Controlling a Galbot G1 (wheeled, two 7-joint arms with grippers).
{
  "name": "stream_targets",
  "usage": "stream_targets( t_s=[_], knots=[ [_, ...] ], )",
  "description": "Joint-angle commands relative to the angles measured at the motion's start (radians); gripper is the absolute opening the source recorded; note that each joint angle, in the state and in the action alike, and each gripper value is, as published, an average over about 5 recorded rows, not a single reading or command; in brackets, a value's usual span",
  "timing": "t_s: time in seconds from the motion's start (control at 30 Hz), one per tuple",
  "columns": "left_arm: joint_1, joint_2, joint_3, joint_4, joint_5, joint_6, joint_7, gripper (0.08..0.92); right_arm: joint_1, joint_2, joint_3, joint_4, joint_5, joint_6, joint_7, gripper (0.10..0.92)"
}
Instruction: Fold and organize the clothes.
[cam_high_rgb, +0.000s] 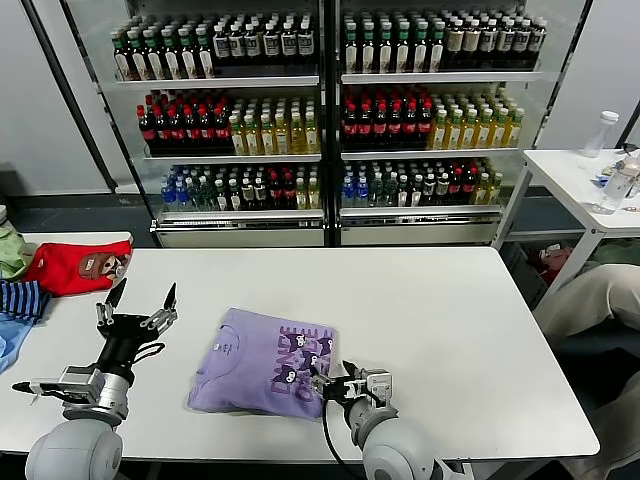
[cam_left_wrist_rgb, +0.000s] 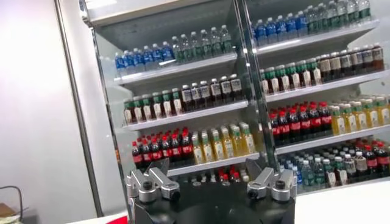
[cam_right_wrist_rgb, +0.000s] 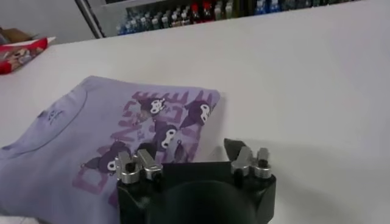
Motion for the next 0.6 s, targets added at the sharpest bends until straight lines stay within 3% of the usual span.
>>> stream_targets(
  t_s=[0.03,0.33,0.6],
  knots=[
    [0.001,-0.008,-0.014,0.016,0.005,-0.019,0.005,0.823,0.019,0.02,-0.035,-0.027,0.119,0.005,0.069,0.69],
    [0.008,-0.009,-0.017,0.024,0.006,-0.027,0.005,0.823,0.069,0.061,-0.025,-0.108,0.126,0.029,0.021,0.431],
    [0.012,-0.008,-0.021,0.04,0.009,-0.055,0.004,0.823,0.122,-0.06,0.137,0.003,0.012,0.0,-0.098,0.197]
  ],
)
